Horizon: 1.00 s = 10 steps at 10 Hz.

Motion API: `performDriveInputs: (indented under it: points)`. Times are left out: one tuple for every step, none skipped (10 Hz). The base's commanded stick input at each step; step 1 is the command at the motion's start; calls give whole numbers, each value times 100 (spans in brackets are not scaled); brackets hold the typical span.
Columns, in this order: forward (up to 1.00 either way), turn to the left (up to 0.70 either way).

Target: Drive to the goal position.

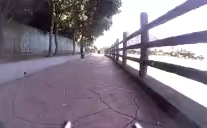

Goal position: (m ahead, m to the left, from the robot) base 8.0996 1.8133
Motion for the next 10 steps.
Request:
performDriveInputs:
  points:
    - [59,0]
    - [15,0]
    - [0,0]
    - [0,0]
    - [0,0]
    - [0,0]
    - [0,0]
    - [0,0]
    - [0,0]
    - [0,0]
